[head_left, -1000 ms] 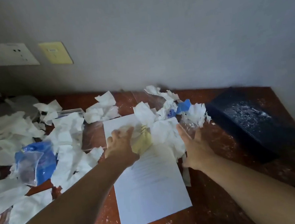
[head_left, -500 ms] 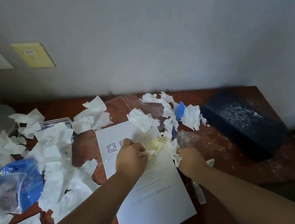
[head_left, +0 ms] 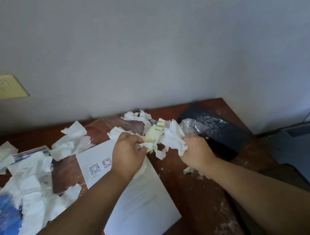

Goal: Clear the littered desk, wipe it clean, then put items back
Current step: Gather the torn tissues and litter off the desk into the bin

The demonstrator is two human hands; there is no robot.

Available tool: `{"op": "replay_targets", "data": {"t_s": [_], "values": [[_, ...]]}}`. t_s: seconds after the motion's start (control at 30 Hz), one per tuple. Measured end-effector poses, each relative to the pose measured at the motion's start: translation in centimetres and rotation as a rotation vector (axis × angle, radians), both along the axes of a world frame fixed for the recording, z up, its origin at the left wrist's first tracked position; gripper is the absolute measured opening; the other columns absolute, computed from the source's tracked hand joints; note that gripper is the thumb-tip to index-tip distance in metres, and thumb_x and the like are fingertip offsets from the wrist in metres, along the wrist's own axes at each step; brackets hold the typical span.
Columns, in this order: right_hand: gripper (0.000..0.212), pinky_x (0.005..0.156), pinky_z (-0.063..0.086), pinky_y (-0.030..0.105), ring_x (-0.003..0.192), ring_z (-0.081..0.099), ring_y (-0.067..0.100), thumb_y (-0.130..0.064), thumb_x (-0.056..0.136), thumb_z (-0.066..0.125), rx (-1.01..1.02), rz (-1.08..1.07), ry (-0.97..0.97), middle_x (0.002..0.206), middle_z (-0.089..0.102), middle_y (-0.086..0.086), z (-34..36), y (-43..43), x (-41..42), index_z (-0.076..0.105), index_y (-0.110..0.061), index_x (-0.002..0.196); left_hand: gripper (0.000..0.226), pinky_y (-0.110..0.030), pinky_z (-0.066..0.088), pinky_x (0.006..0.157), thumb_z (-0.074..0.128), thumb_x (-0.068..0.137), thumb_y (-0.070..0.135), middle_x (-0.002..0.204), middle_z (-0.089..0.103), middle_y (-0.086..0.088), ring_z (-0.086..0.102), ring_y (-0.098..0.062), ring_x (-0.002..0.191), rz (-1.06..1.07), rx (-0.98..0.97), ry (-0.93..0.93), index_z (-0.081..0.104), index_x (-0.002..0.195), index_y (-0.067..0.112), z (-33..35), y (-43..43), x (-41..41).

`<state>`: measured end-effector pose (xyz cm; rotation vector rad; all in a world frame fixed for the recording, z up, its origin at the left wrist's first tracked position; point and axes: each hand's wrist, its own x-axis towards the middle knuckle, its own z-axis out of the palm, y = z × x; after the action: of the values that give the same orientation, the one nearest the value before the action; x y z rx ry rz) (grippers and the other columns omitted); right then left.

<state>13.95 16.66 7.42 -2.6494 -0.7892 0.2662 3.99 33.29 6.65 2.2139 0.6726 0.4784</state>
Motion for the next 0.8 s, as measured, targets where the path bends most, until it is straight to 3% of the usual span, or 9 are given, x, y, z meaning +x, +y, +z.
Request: {"op": "replay_targets", "data": {"t_s": [0.17, 0.37, 0.5, 0.6, 0.73, 0.8], "values": [[0.012, 0.064, 0.039, 0.023, 0.081, 0.061, 0.025, -0.009, 0.085, 0.059, 0.023, -0.007, -0.070, 0.085, 0.065, 0.012, 2.0, -3.6, 0.0, 0.067, 0.000, 0.084, 0.017, -0.020, 0.036, 0.070, 0.068, 0.078, 0.005, 0.103, 0.057, -0.012, 0.056, -0.024, 0.085, -0.022, 0.035, 0.012, 0.071, 0.094, 0.002, 1.3, -2.2, -0.2], [0.017, 0.062, 0.037, 0.019, 0.077, 0.056, 0.021, -0.014, 0.088, 0.058, 0.060, -0.066, -0.147, 0.091, 0.065, 0.012, 3.9, -9.9, 0.8, 0.067, -0.001, 0.091, 0.020, -0.017, 0.035, 0.071, 0.067, 0.082, 0.009, 0.108, 0.057, -0.010, 0.050, -0.015, 0.079, -0.067, 0.117, 0.012, 0.070, 0.101, 0.003, 3.3, -7.3, 1.6], [0.024, 0.047, 0.021, 0.015, 0.066, 0.040, 0.019, -0.021, 0.085, 0.049, 0.064, -0.130, -0.212, 0.070, 0.053, 0.005, 5.6, -16.9, 1.2, 0.052, -0.009, 0.065, 0.018, -0.020, 0.037, 0.073, 0.067, 0.081, 0.008, 0.106, 0.058, -0.013, 0.057, -0.026, 0.087, -0.173, 0.143, -0.003, 0.071, 0.098, 0.002, 4.1, -14.2, 3.6], [0.032, 0.057, 0.028, 0.026, 0.067, 0.043, 0.023, -0.011, 0.085, 0.053, 0.056, -0.179, -0.206, 0.061, 0.040, -0.001, 6.5, -23.6, 1.5, 0.037, -0.014, 0.057, 0.017, -0.022, 0.039, 0.074, 0.067, 0.080, 0.007, 0.104, 0.057, -0.014, 0.058, -0.029, 0.086, -0.247, 0.148, -0.009, 0.070, 0.096, 0.001, 4.7, -20.7, 5.1], [0.014, 0.065, 0.031, 0.024, 0.073, 0.052, 0.026, -0.010, 0.085, 0.056, 0.075, -0.245, -0.184, 0.076, 0.060, 0.012, 7.2, -33.3, 2.1, 0.061, -0.002, 0.074, 0.015, -0.021, 0.033, 0.069, 0.065, 0.081, 0.006, 0.101, 0.055, -0.014, 0.057, -0.028, 0.089, -0.322, 0.165, 0.008, 0.070, 0.094, 0.002, 4.9, -29.6, 7.0], [0.024, 0.064, 0.030, 0.024, 0.070, 0.048, 0.024, -0.015, 0.086, 0.050, 0.031, -0.256, -0.203, 0.068, 0.056, 0.006, 7.2, -37.9, 2.3, 0.054, -0.006, 0.064, 0.015, -0.021, 0.034, 0.071, 0.066, 0.081, 0.006, 0.102, 0.055, -0.014, 0.056, -0.028, 0.089, -0.356, 0.163, 0.003, 0.070, 0.094, 0.002, 4.8, -33.9, 8.1]]}}
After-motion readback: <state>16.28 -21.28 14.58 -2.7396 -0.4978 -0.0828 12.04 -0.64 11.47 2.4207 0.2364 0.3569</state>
